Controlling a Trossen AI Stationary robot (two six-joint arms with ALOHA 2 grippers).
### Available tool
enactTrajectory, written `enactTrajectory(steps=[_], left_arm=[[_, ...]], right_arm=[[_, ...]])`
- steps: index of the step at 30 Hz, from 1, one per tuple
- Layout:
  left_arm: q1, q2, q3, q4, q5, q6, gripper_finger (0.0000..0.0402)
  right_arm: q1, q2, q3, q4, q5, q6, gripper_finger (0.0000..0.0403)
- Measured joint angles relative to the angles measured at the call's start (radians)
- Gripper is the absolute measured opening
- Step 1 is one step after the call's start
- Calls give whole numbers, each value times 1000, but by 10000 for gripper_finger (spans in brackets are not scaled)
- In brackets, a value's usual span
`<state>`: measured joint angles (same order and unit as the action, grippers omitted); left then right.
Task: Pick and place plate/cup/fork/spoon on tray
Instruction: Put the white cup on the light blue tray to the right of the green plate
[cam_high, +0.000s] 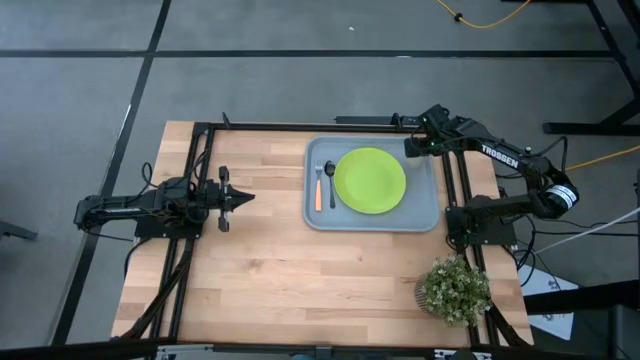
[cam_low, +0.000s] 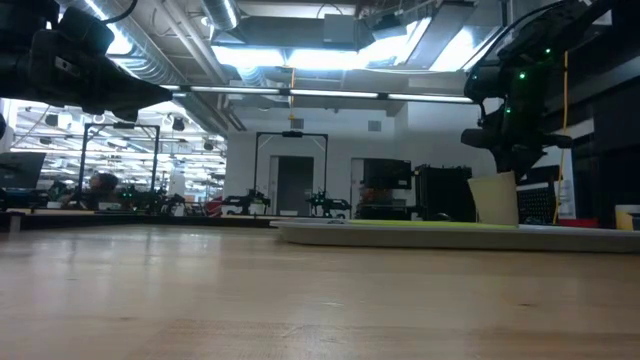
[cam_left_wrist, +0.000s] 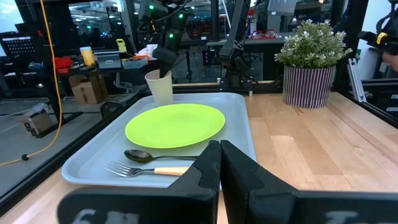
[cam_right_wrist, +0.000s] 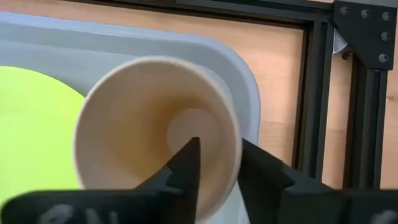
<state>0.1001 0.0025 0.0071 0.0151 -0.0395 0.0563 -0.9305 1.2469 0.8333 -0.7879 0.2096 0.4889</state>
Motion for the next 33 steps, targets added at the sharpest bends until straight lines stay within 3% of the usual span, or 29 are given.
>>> enactTrajectory(steps=[4,11,24,33], left_arm=[[0,0,0,0,0,0,0],[0,0,0,0,0,0,0],[0,0,0,0,0,0,0],[0,0,0,0,0,0,0]], right_arm=[[0,0,0,-1,0,4,118],[0,-18,0,-2,0,7,113],[48,-151,0,-76,59,84,112],[118,-235,0,-91,30,111,112]])
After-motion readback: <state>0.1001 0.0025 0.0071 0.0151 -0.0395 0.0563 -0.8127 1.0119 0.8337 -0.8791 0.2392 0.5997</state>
